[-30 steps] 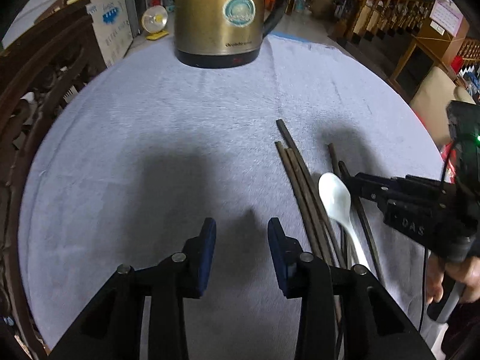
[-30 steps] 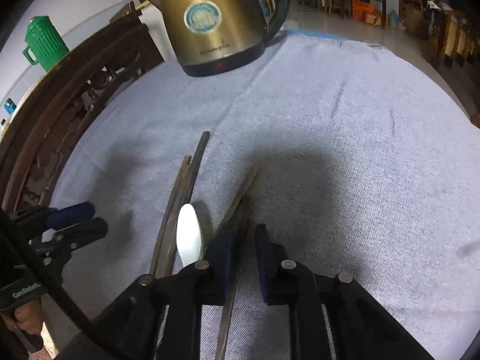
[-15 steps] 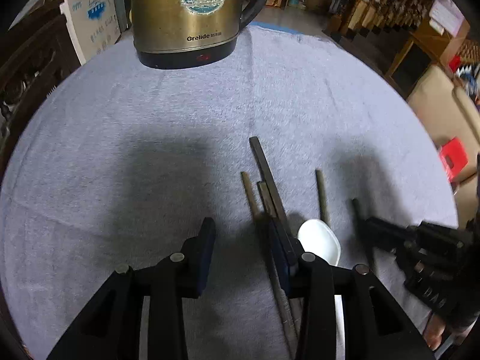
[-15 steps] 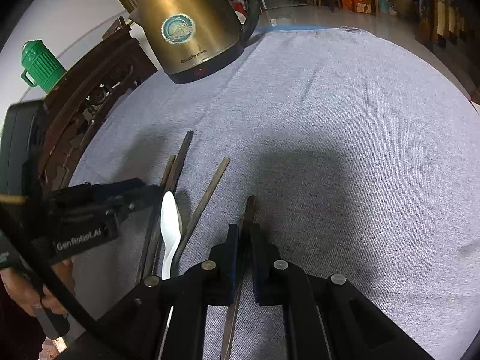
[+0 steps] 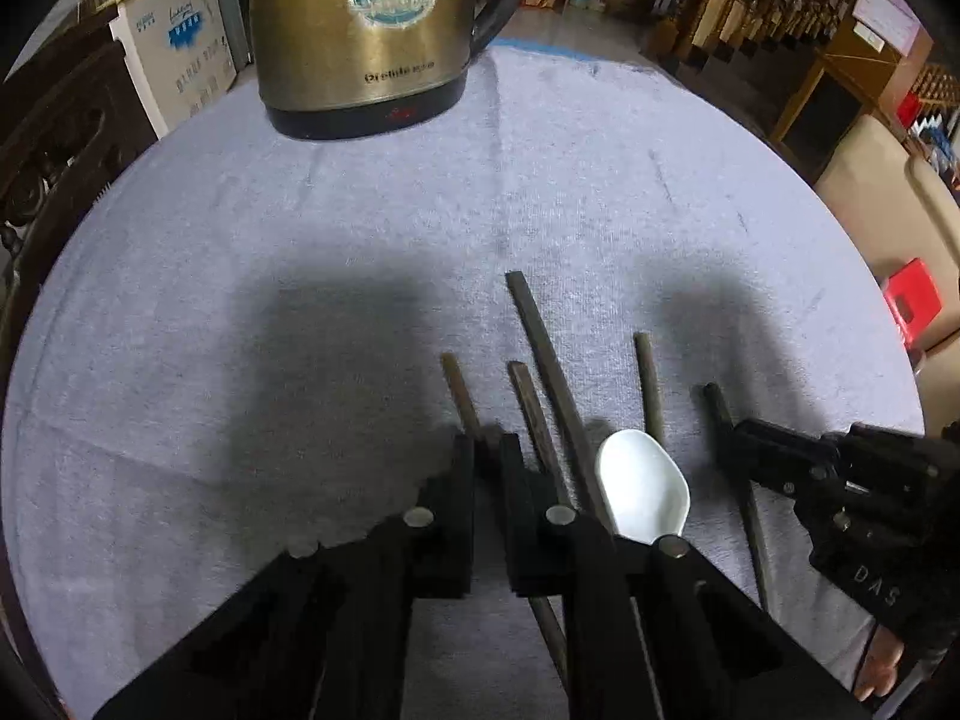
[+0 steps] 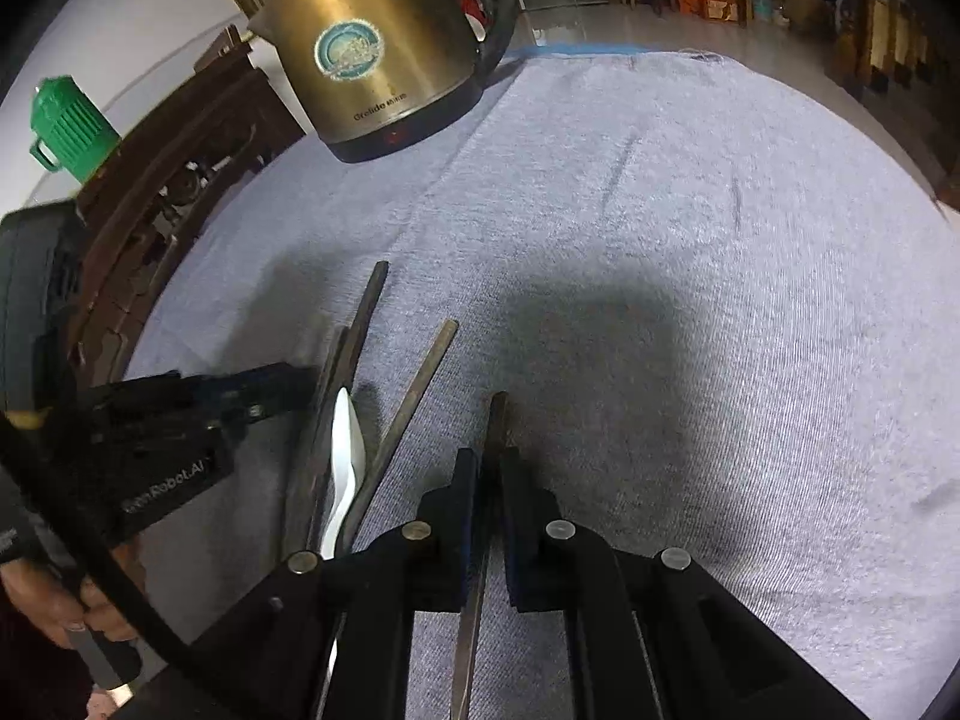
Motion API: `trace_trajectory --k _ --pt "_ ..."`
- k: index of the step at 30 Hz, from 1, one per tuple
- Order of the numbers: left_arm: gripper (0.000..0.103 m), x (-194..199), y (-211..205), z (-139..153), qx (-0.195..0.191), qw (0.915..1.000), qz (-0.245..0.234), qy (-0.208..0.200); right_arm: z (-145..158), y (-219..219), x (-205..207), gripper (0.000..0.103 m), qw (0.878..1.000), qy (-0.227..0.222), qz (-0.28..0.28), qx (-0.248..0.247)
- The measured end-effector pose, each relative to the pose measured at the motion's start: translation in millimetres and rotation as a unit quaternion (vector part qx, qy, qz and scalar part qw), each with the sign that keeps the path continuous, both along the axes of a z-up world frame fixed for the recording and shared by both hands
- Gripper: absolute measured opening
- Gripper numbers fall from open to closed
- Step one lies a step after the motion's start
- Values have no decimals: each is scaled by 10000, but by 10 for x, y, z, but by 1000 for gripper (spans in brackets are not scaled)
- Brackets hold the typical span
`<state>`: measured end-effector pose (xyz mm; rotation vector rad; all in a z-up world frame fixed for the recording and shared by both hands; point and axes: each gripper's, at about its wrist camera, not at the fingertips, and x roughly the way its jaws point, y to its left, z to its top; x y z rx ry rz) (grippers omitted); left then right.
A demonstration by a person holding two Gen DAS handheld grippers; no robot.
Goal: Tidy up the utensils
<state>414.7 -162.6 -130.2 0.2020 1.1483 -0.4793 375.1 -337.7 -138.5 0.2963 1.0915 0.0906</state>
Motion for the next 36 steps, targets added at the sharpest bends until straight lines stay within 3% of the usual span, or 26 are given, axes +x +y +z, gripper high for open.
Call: trace_trajectory --k 6,12,16,18,21,22,23,27,30,36 --pt "8 -124 264 13 262 9994 -216 69 35 161 94 11 9984 156 161 -510" --pt "12 -12 506 8 -227 9982 112 540 48 180 94 10 9974 331 218 -604" --pt "37 35 443 15 -290 9981 203 496 45 98 132 13 9983 489 56 -317" --pt "41 55 391 15 -280 9980 328 462 48 113 179 15 9982 496 21 -329" --pt "36 83 324 32 -82 9988 381 286 59 211 238 15 9969 487 113 -612" --pt "19 70 292 25 75 9992 366 163 62 253 246 15 9958 472 203 -756" --pt "8 50 283 22 238 9992 315 49 59 289 247 11 9947 452 277 -884" --pt "6 -8 329 76 89 9993 334 127 49 288 175 7 9947 464 307 -865" --pt "5 -146 450 171 -45 9995 313 -29 158 231 48 7 9972 194 227 -682" --pt "5 -606 733 737 -498 9963 268 -652 588 155 -393 7 9976 -578 24 -381"
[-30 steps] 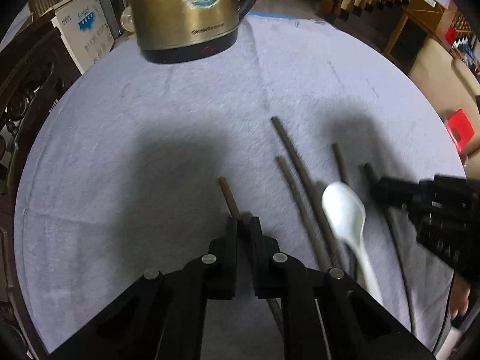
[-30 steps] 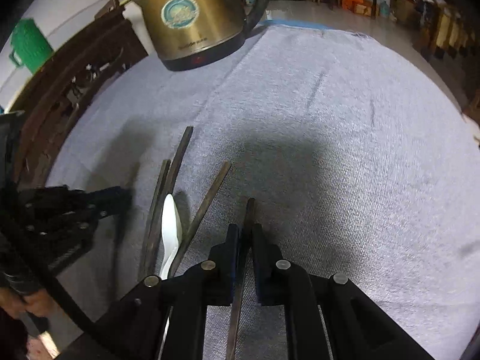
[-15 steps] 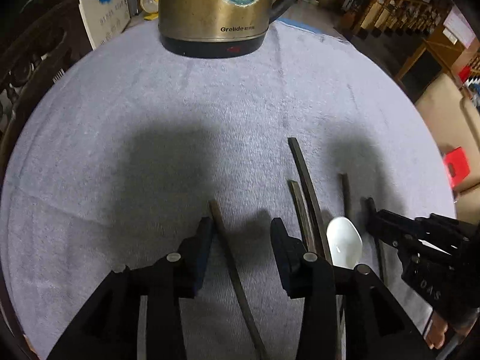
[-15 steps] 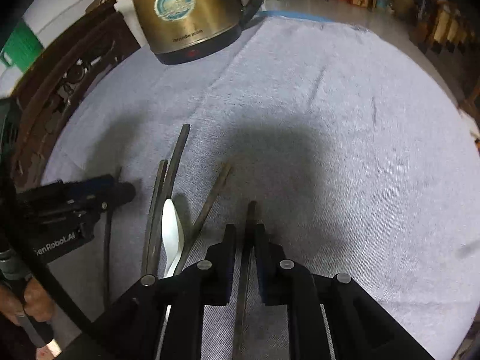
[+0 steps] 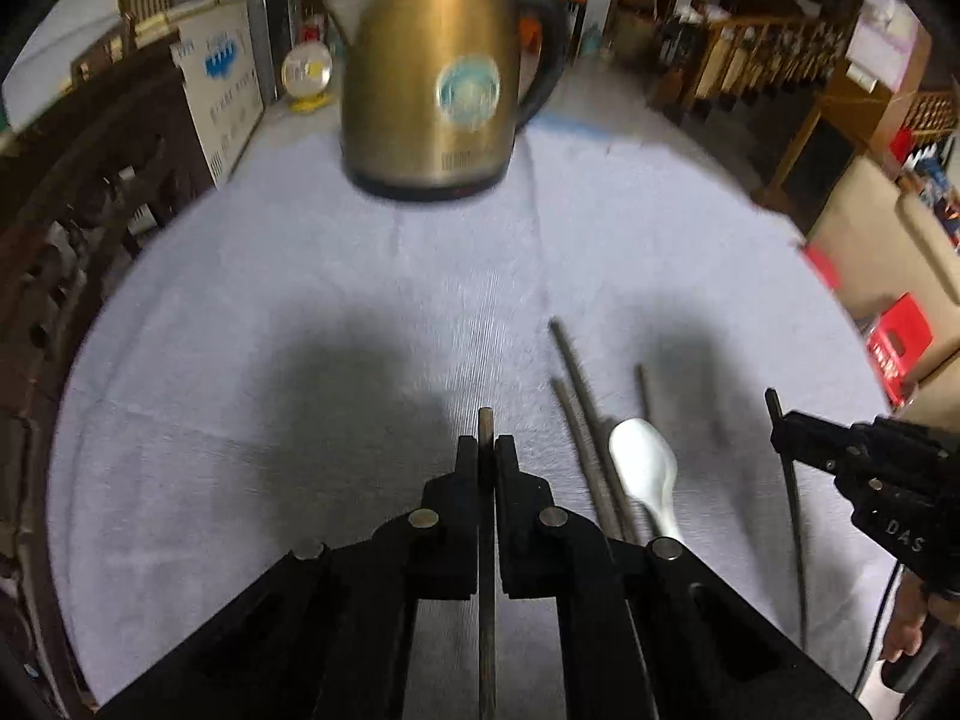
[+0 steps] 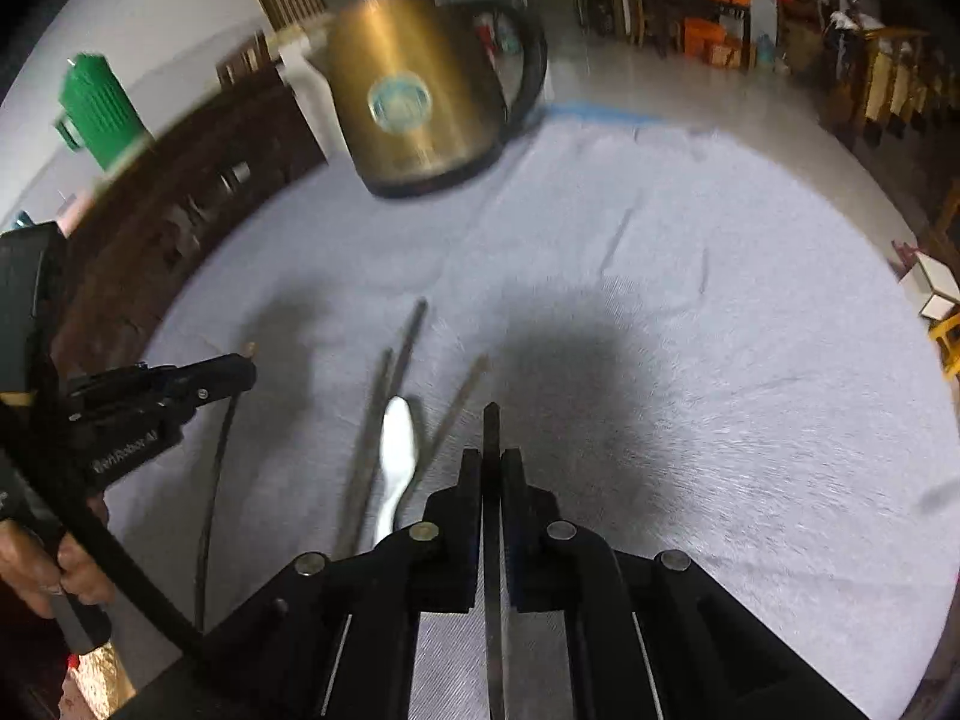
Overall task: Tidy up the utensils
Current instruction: 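Lift both held chopsticks and carry both tools over the grey cup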
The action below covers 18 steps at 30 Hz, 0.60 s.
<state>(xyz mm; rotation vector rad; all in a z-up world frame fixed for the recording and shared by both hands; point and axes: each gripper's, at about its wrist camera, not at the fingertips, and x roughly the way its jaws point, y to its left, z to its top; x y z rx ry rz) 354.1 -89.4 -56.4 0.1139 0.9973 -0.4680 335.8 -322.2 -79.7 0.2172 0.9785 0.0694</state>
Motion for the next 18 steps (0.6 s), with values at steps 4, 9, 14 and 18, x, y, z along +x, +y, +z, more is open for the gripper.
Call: trace_trajectory --k 4,9,14,18 --pt "5 -163 164 446 -320 9982 78 -494 303 -37 -442 7 9969 -730 -175 216" --pt "5 -548 433 838 -598 9917 217 -1118 698 120 -959 7 9862 -1611 -354 133" --pt "5 -1064 758 1171 -933 9808 399 -1667 1031 334 -1596 7 9682 -2455 -472 44" --pt "5 -1264 874 1174 -1115 9742 543 -1884 1185 493 -2019 7 9544 -2917 -636 -44"
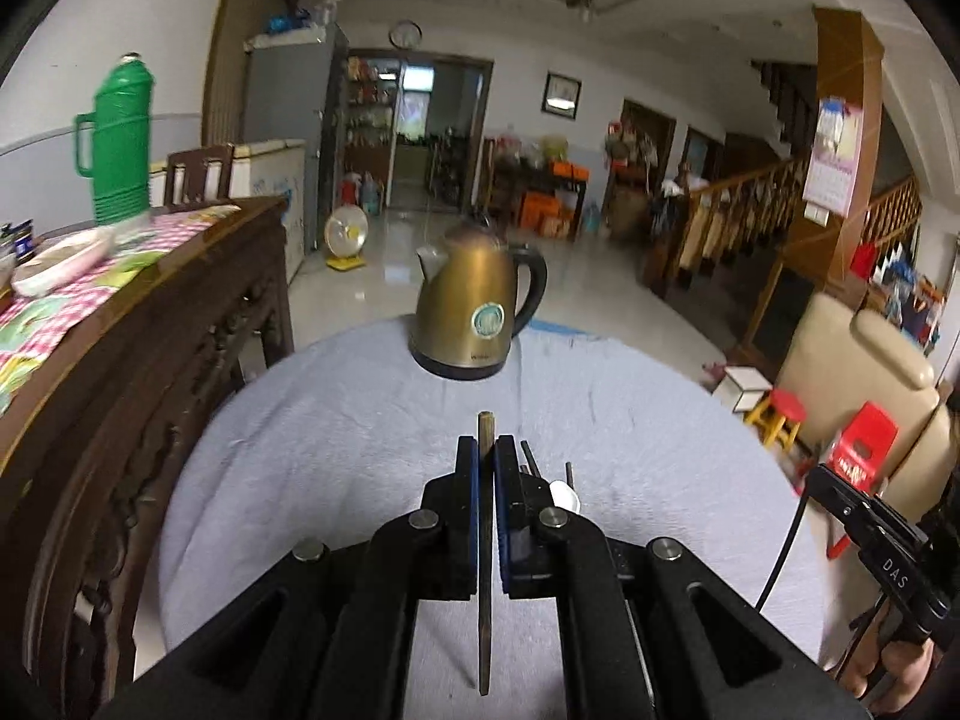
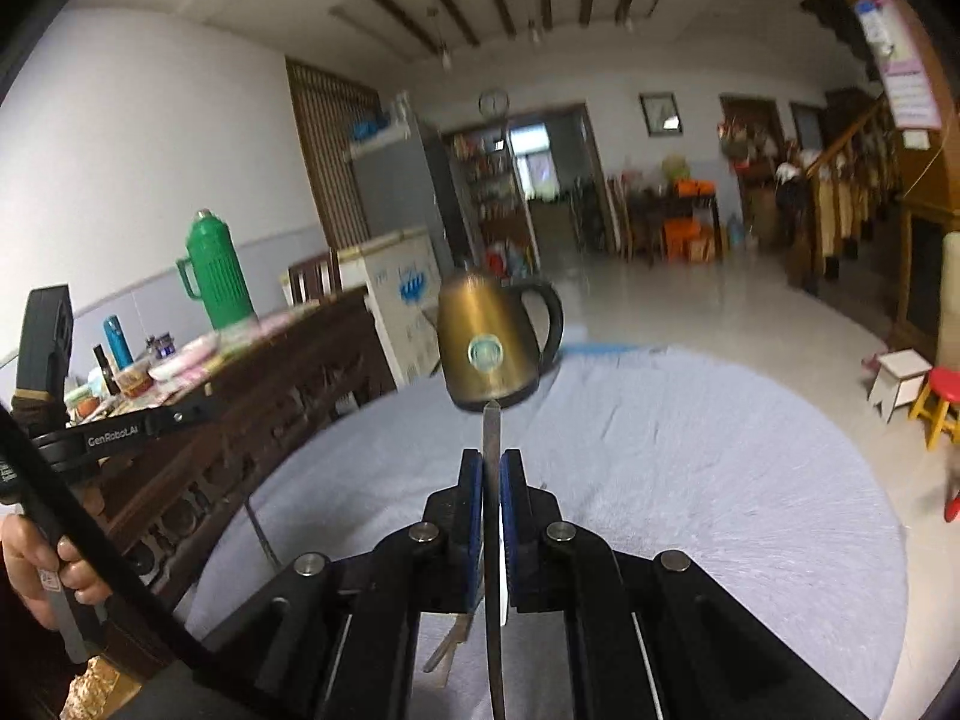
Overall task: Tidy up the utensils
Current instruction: 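Lift both held chopsticks and carry both tools over the grey cup, then lower the chopsticks into the cup and open both tools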
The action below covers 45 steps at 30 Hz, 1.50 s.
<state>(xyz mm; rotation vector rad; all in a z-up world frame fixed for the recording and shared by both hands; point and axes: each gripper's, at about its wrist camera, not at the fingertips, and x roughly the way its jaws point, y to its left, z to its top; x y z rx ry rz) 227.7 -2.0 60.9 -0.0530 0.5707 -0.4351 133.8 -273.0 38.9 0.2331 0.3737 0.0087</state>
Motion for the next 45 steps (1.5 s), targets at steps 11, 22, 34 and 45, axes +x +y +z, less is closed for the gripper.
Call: trace_trajectory --k 11,22,34,45 --pt "5 -546 382 434 -235 9983 124 -524 376 145 -710 7 9973 -700 -207 -63" --pt "5 -1247 423 1114 -455 9848 110 -1672 688 292 -1140 7 9873 -1580 -126 132" --pt "5 -1497 -174 995 -582 9797 44 -1919 428 595 -1040 7 9846 -1724 -61 269" --pt "5 -1250 -382 294 -492 9953 248 -793 90 389 -992 7 9914 -1244 -67 400"
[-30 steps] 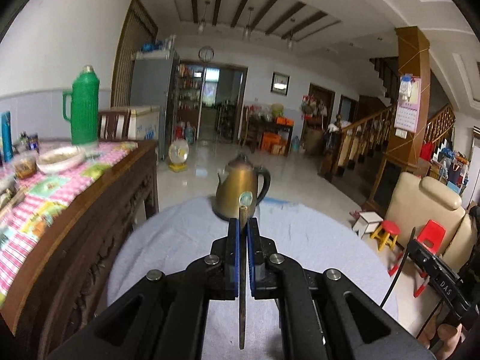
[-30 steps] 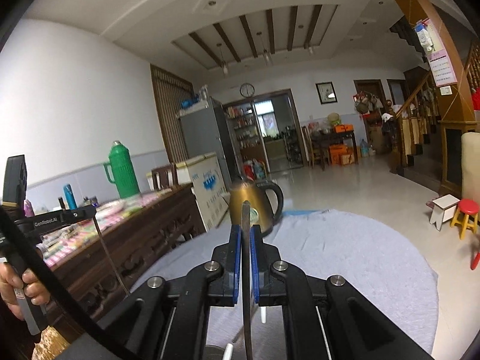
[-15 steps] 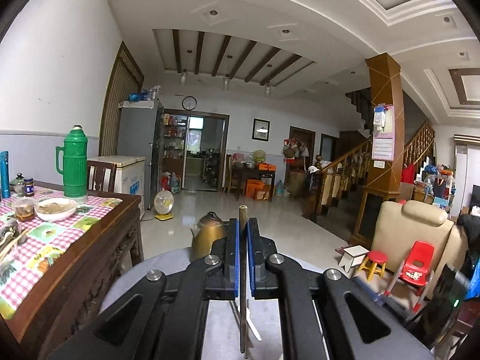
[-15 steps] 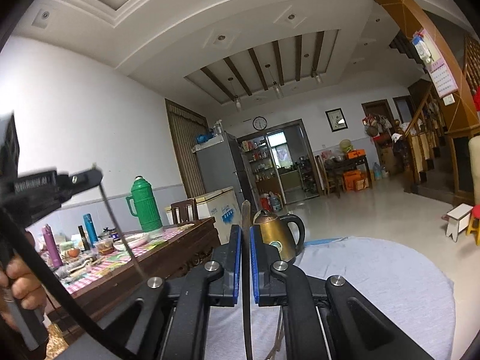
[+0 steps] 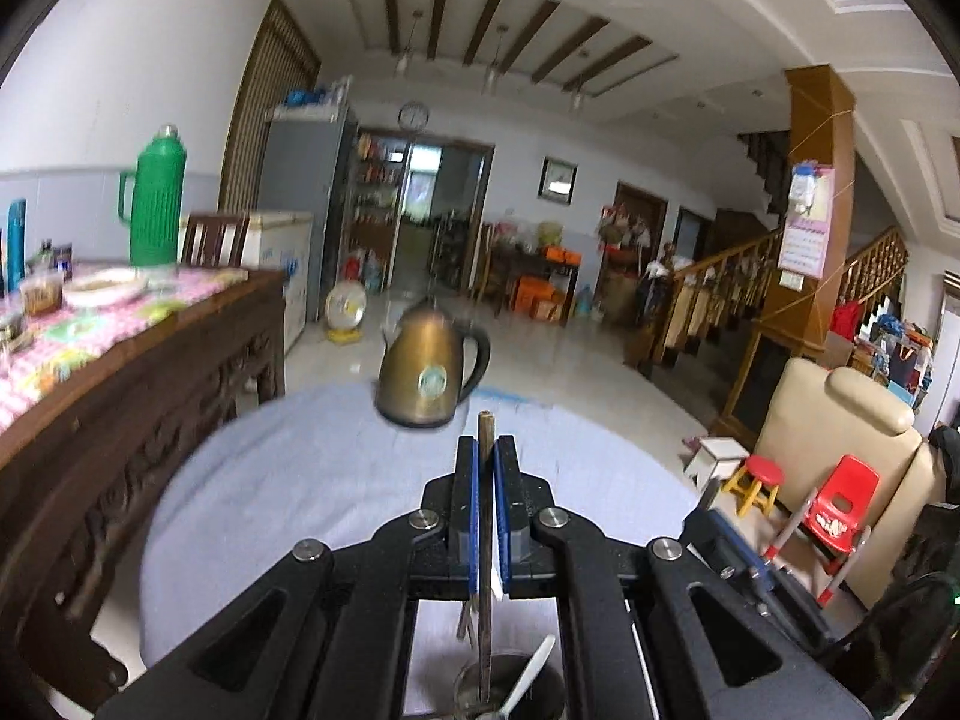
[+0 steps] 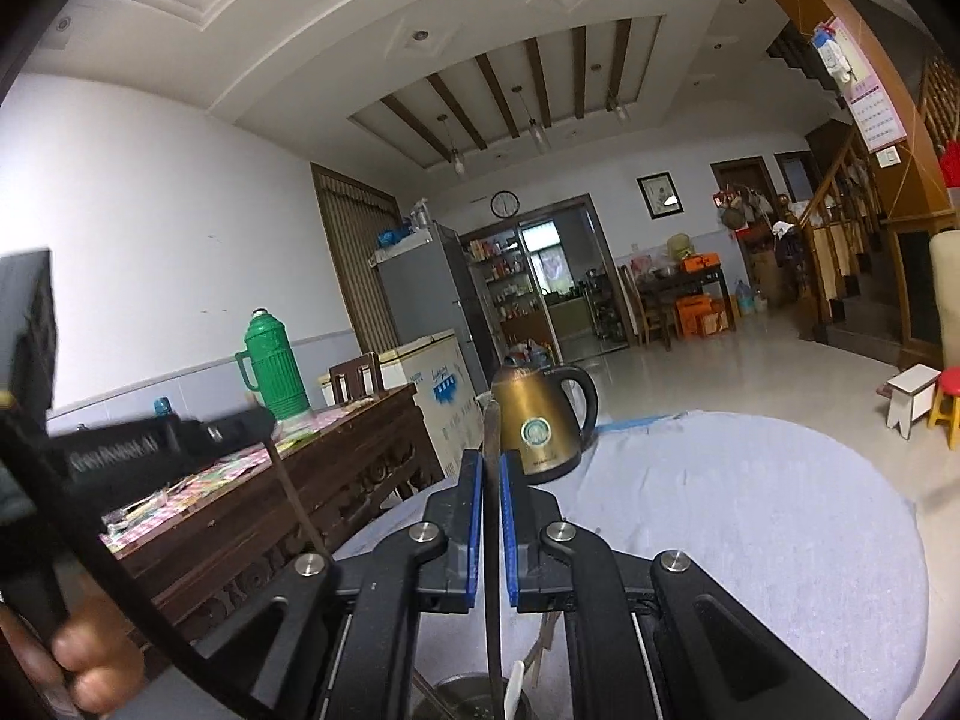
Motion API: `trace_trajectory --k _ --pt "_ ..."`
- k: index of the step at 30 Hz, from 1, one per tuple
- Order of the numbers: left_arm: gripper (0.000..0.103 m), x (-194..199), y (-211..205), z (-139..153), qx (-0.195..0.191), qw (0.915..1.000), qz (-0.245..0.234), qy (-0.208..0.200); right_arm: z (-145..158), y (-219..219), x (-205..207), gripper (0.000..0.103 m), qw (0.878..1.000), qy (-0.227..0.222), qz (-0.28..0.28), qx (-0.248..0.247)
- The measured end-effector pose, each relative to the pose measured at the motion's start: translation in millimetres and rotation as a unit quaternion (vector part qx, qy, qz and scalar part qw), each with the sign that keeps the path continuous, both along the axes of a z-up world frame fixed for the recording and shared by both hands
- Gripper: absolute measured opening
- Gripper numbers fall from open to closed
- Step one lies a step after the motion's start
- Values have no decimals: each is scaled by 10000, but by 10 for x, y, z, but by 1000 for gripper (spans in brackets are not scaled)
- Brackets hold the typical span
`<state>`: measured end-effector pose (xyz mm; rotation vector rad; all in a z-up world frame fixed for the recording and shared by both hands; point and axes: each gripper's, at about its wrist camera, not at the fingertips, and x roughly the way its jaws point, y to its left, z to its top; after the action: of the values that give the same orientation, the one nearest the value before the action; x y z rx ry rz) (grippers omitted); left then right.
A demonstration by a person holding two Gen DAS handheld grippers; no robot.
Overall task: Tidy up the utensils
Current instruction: 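Lower the chopsticks into the cup and open both tools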
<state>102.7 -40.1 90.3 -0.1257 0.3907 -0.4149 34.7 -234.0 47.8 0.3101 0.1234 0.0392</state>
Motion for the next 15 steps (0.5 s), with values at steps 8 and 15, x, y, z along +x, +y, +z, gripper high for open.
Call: trace_trajectory --k 8,15 --pt "5 57 -151 -277 479 9973 -64 546 -197 -49 28 7 9987 475 171 -34" --pt "5 175 -217 -391 471 9918 -418 1111 -332 -128 92 10 9953 858 378 248"
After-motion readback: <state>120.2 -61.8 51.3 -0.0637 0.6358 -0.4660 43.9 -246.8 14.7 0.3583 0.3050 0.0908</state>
